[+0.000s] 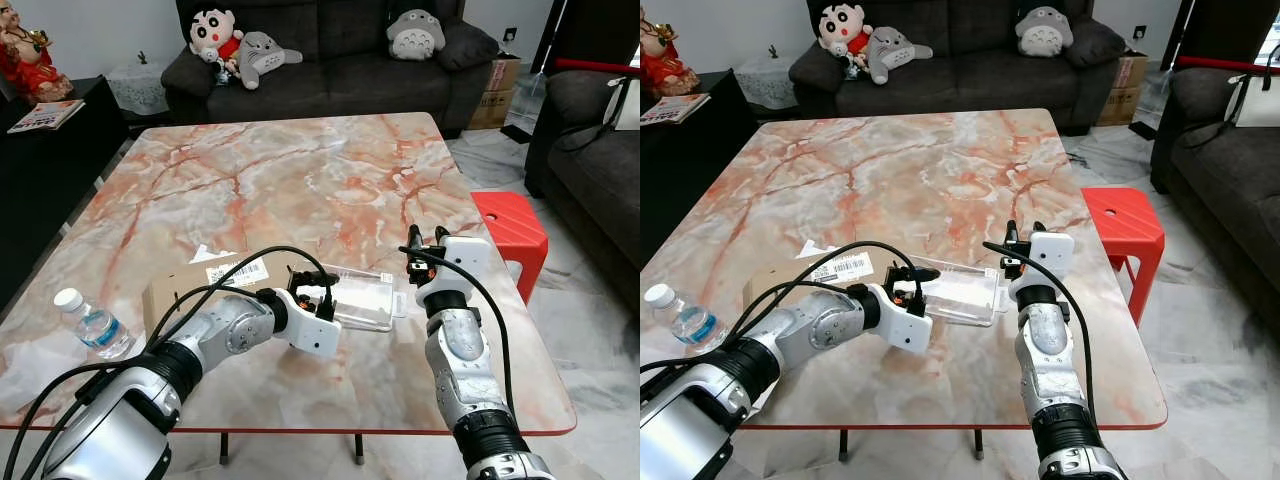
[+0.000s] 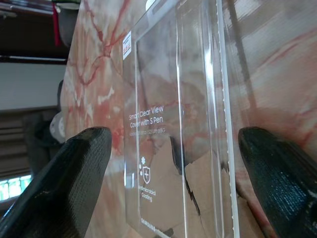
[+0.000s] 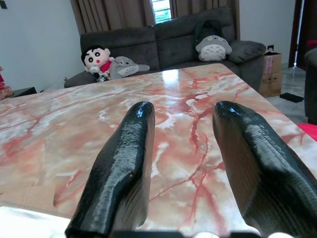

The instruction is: Picking trash to rubbish bin

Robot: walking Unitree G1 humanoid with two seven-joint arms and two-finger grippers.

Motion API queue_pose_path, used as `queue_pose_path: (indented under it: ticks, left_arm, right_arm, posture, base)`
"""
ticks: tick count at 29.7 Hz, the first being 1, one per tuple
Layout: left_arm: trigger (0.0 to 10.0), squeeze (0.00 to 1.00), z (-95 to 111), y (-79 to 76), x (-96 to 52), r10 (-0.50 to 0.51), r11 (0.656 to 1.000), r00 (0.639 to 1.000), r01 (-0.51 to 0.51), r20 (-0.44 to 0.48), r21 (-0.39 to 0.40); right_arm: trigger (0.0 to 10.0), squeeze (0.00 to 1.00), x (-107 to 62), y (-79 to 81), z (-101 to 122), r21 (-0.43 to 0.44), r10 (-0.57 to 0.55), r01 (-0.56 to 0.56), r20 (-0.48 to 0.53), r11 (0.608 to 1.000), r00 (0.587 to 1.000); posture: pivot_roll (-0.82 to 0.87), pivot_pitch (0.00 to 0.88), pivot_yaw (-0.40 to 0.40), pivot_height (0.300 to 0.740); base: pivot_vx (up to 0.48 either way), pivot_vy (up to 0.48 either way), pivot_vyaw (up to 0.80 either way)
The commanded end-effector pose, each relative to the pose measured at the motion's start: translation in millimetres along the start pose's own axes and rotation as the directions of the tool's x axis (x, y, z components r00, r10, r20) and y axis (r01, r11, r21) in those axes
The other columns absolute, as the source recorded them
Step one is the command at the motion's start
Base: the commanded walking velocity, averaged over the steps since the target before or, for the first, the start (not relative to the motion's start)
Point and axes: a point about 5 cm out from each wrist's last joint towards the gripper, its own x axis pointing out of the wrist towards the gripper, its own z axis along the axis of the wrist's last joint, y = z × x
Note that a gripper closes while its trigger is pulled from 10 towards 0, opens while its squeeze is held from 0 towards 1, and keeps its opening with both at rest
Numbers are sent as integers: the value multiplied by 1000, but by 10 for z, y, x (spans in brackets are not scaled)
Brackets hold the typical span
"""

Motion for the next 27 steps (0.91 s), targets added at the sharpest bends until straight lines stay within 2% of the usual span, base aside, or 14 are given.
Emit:
queue_pose_path:
  ticks: [1,8,13,16,21,27]
  left_arm:
    - [10000,0,-56,27,16,-7,1000,999,8,-51,30]
    - [10000,0,11,28,71,-7,999,999,8,-37,38]
    - [10000,0,-15,34,67,2,999,998,0,-59,38]
    - [10000,0,-102,163,30,63,997,992,-59,-105,42]
    - [10000,0,-203,310,-22,102,994,983,-96,-152,50]
    - [10000,0,-211,217,-23,67,997,986,-62,-153,36]
  right_arm:
    - [10000,0,25,25,20,9,6,-6,5,1000,1000]
    - [10000,0,27,29,21,11,4,-4,5,1000,1000]
    - [10000,0,20,31,18,11,3,-3,5,1000,1000]
    - [10000,0,15,31,15,11,4,-4,5,1000,1000]
    - [10000,0,14,29,5,12,5,-5,0,1000,1000]
    - [10000,0,12,42,-1,15,8,-8,-2,1000,1000]
  posture:
    - [81,11,84,740]
    - [77,11,85,740]
    - [75,14,86,740]
    - [76,16,85,740]
    - [84,16,83,740]
    - [81,16,86,740]
  base:
    - [0,0,0]
    - [0,0,0]
    - [0,0,0]
    - [0,0,0]
    - [0,0,0]
    - [0,0,0]
